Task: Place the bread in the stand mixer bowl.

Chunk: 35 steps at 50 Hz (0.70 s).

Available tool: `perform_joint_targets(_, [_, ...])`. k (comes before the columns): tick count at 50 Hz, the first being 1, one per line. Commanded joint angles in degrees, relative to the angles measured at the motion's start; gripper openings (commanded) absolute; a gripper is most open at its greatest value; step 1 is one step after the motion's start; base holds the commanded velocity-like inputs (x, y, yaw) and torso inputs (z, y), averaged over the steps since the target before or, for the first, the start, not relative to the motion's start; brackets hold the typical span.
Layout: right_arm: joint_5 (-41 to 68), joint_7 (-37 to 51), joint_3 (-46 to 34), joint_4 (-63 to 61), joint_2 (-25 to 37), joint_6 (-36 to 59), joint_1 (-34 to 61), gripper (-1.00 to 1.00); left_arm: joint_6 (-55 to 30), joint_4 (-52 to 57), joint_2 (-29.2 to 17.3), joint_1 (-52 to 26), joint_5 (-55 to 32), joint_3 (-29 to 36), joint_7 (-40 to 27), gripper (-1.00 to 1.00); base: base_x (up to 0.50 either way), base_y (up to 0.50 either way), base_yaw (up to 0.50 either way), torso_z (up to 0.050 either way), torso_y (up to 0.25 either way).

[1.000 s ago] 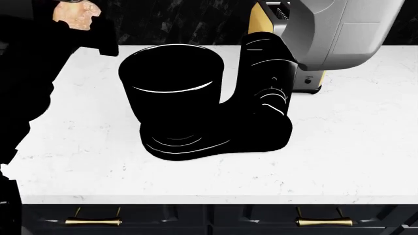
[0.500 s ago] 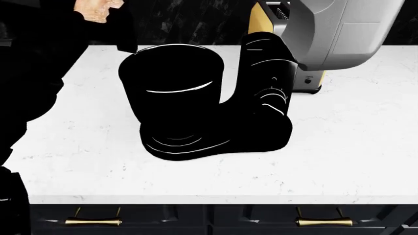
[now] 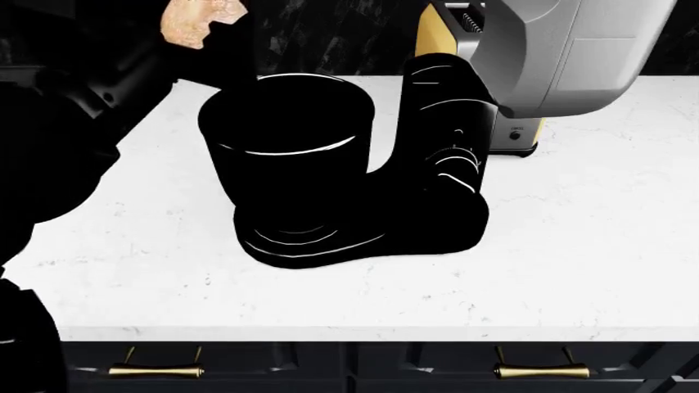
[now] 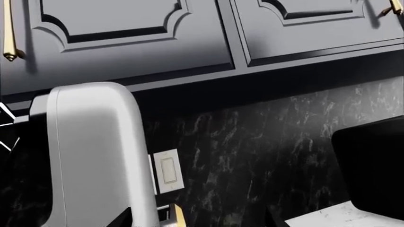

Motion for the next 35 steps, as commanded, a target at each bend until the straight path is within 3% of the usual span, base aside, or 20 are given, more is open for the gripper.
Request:
perform_joint_targets(1, [-0.4,-0.77,0.47,-0.04,-0.51,0.36,-0.41,1.0,-3.61,2.32,2.6,0.6,-5.86,-3.34,-2.3,-1.0,0.0,0.0,0.0,0.0,0.0])
perform_joint_targets(15, [-0.86,-1.52,0.15,-0.12,-1.19,0.5,-0.55,1.0,-6.1,2.75,5.9,0.87,-10.6,-5.37,-4.84,-1.0,0.0,0.0,0.0,0.0,0.0])
perform_joint_targets(35, [-1.74,-2.75,0.47,-0.19,-2.01,0.99,-1.0,1.0,-1.37,-0.06,6.27,2.23,-7.73,-0.67,-2.69,-1.0,0.0,0.0,0.0,0.0,0.0])
